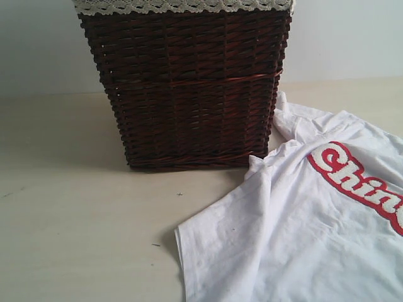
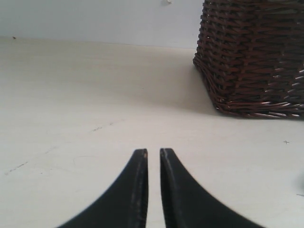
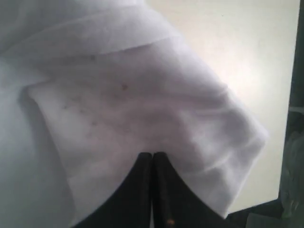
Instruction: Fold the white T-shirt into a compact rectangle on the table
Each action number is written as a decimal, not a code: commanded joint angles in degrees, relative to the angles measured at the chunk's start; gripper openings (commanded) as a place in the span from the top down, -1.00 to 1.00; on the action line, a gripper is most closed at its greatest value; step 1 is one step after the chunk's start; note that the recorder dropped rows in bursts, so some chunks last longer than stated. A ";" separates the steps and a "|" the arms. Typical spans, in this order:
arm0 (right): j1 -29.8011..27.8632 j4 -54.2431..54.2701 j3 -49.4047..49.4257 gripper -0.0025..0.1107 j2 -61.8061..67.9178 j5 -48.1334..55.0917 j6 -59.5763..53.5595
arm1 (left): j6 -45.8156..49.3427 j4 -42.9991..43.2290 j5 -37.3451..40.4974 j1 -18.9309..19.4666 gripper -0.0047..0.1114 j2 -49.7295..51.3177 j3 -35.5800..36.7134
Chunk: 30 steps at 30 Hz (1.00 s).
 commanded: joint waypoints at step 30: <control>8.09 91.81 5.00 0.96 -0.39 4.72 -97.72 | 0.11 0.10 -0.35 -0.33 0.71 -0.39 -0.03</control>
